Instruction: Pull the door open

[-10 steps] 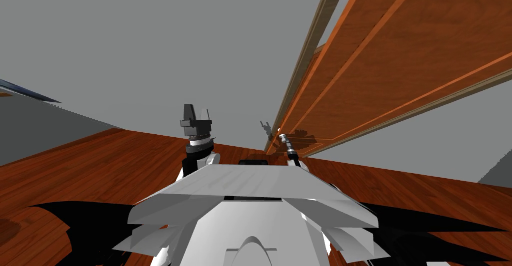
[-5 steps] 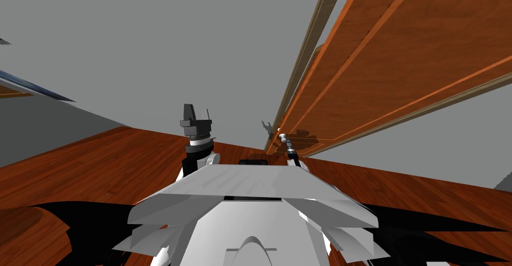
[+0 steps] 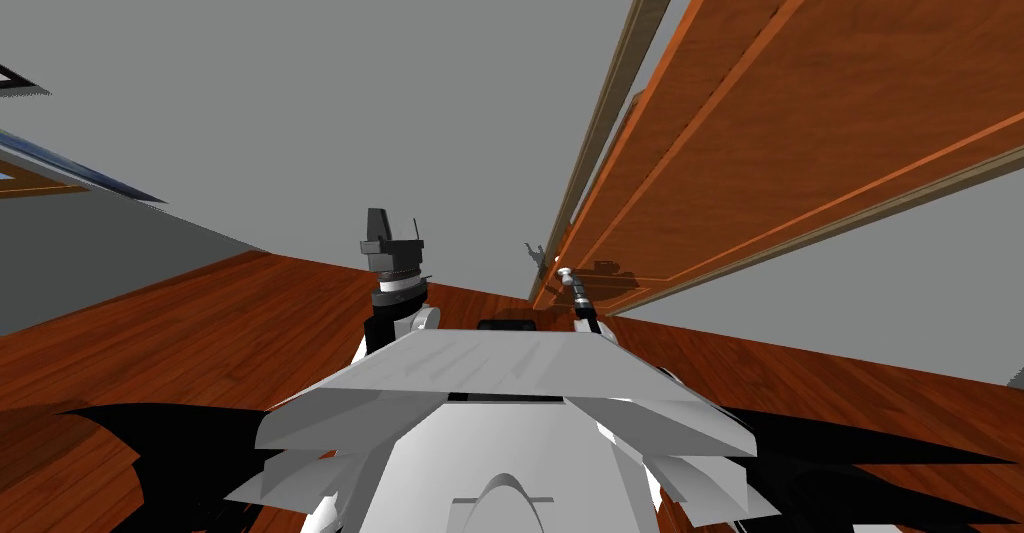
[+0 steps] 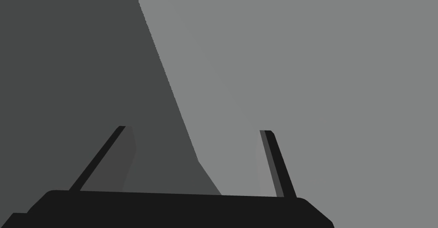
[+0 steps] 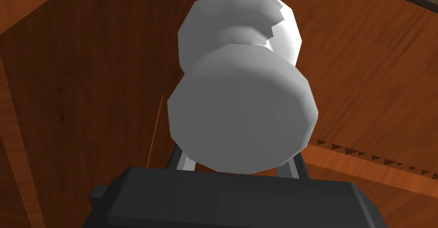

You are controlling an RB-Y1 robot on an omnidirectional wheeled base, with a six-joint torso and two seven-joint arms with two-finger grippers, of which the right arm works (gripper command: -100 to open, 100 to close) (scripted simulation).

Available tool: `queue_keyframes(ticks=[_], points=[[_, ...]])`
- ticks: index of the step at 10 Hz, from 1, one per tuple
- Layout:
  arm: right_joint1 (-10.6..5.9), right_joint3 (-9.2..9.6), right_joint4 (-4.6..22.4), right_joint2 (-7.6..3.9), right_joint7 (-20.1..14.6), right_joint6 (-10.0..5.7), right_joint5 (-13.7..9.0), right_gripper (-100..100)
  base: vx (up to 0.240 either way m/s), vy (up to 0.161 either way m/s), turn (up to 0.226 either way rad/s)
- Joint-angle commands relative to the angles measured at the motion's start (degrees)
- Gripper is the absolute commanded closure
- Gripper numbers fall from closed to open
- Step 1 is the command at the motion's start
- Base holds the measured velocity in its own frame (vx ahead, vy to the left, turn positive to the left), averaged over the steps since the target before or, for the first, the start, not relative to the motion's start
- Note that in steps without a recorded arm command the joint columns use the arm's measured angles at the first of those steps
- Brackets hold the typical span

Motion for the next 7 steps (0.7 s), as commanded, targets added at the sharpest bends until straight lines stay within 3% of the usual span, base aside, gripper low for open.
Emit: queue_keyframes(ticks=[1,7], points=[[-0.32,1.41,0.0,1.01,-2.7,-0.13,-0.5,100,-0.014,-0.006,0.031],[-0.5,2.88,-0.1,0.82,-9.9,0.19,-3.0,100,-0.032,-0.019,0.046]])
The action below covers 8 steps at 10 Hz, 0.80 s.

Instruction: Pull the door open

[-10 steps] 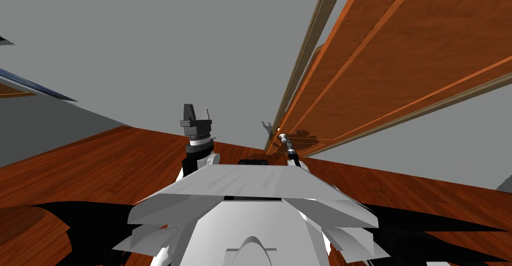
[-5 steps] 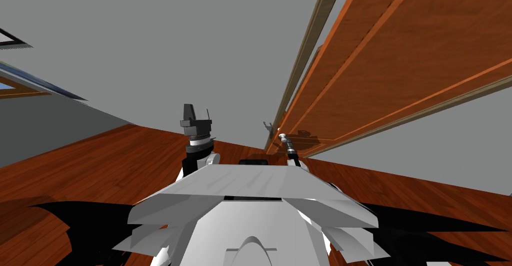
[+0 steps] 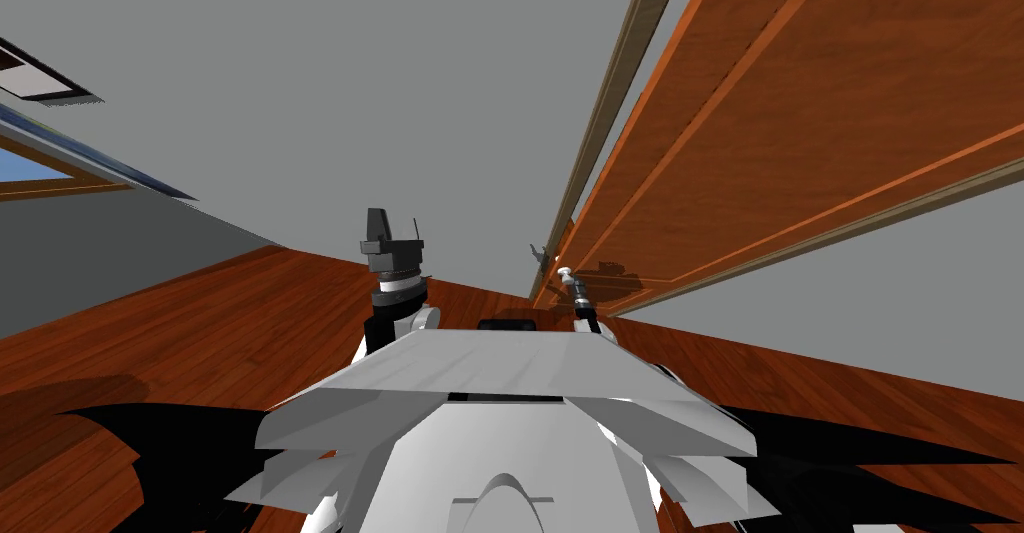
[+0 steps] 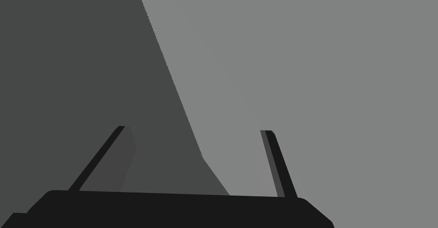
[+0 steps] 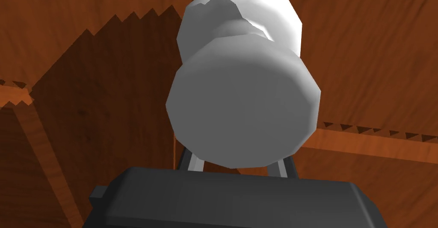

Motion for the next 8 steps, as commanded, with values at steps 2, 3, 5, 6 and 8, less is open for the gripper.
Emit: queue_keyframes(ticks=[2,3,5,6,8], points=[[-0.06,1.98,-1.5,1.2,-4.3,0.64,-1.4,100,-0.036,-0.017,0.038],[-0.06,1.98,-1.5,1.2,-5.3,0.64,-1.4,100,-0.029,-0.016,0.026],[-0.12,2.47,-1.5,1.14,-7.6,0.75,-2.2,100,-0.024,-0.01,0.043],[-0.18,2.96,-1.5,1.08,-9.8,0.86,-3.1,100,-0.026,-0.014,0.035],[-0.24,3.45,-1.6,1.02,-12.2,0.97,-3.9,100,-0.029,-0.023,0.04]])
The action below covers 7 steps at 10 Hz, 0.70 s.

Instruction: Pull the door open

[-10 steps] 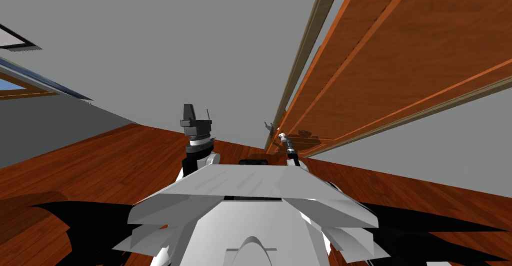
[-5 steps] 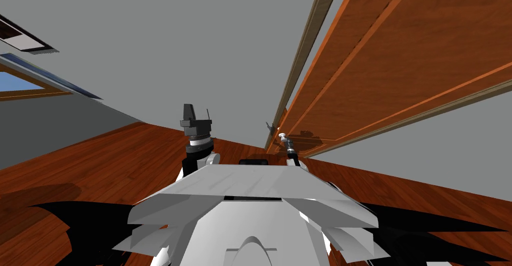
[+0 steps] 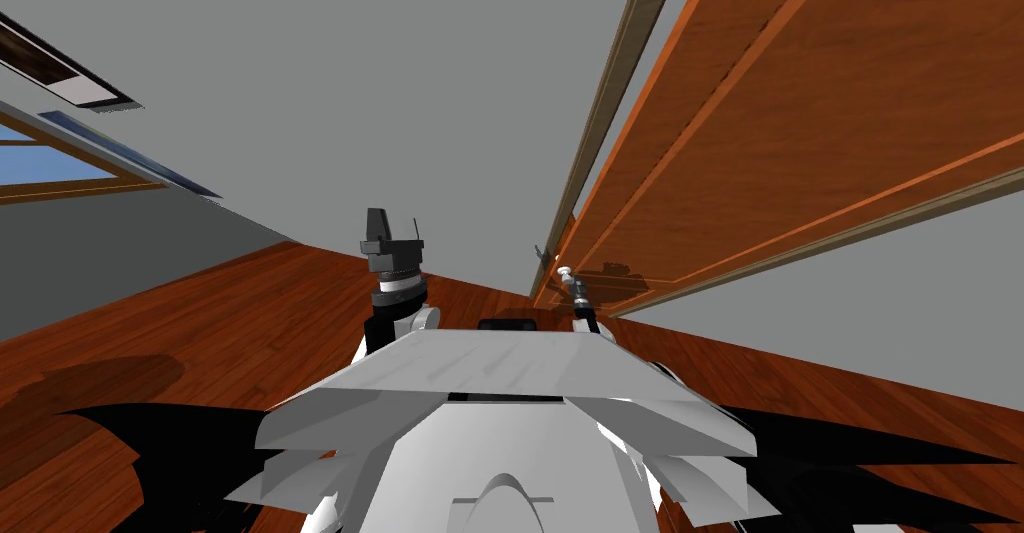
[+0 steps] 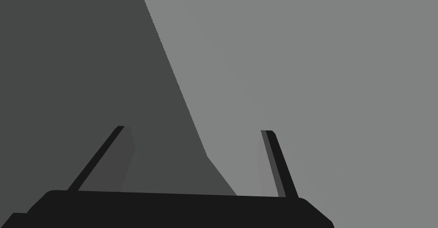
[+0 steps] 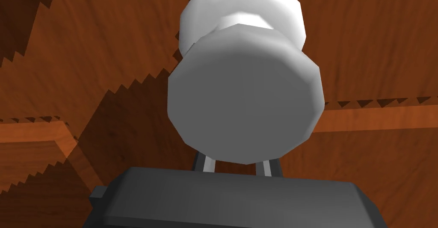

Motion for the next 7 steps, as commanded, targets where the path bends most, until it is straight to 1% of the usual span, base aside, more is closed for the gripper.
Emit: queue_keyframes(ticks=[1,2,4,5,6,7], points=[[-0.07,1.24,-1.9,1.04,-1.7,0.4,0.0,100,-0.023,-0.011,0.029],[-0.13,1.73,-1.9,0.98,-3.8,0.51,-0.8,100,-0.032,-0.011,0.034],[-0.13,1.73,-1.9,0.98,-4.1,0.51,-0.8,100,-0.018,-0.006,0.018],[-0.19,2.21,-1.9,0.91,-6.4,0.61,-1.7,100,-0.021,-0.013,0.027],[-0.25,2.7,-2.0,0.85,-8.0,0.72,-2.5,100,-0.039,-0.032,0.087],[-0.25,2.7,-2.0,0.85,-8.8,0.72,-2.5,100,-0.029,-0.026,0.057]])
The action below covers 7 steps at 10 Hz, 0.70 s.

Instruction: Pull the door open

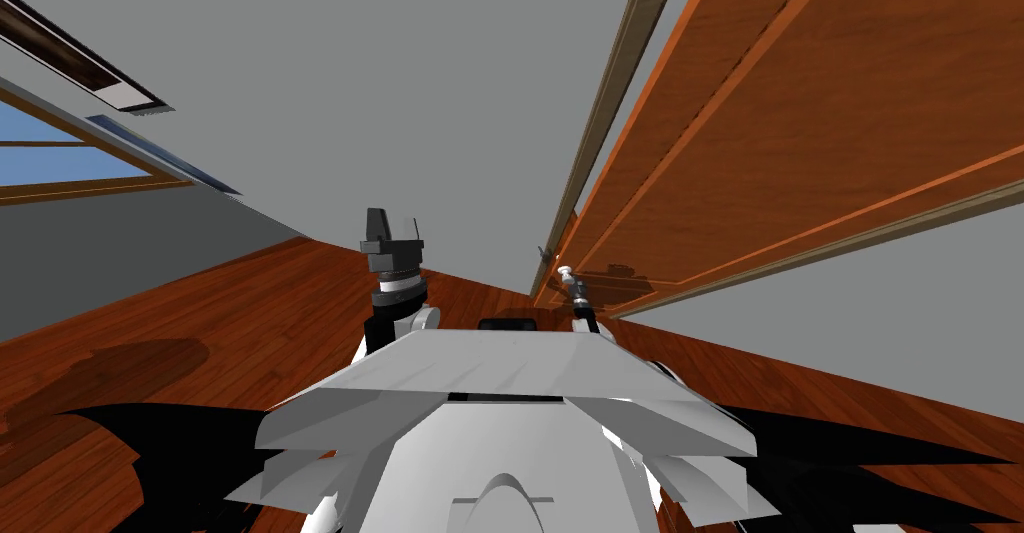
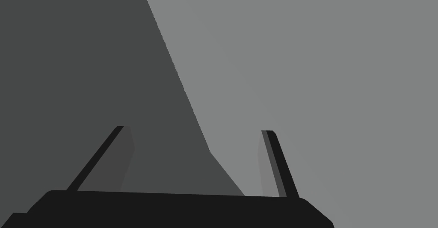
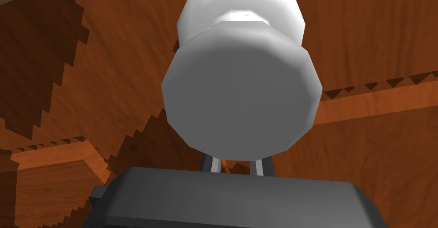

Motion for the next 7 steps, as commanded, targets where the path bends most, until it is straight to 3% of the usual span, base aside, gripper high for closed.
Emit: queue_keyframes(ticks=[1,4,5,6,7], points=[[-0.04,0.97,-2.1,1.13,-0.7,0.08,0.3,100,-0.018,-0.005,-0.004],[-0.04,0.97,-2.1,1.13,-0.7,0.08,0.3,100,-0.008,0.01,-0.011],[-0.04,0.97,-1.4,1.13,-0.7,0.08,0.3,100,0.0,0.0,0.0],[-0.04,0.97,1.2,1.13,-0.7,0.08,0.3,100,0.003,0.0,0.019],[-0.04,0.97,1.4,1.13,-0.7,0.08,0.3,100,0.009,0.007,-0.013]])
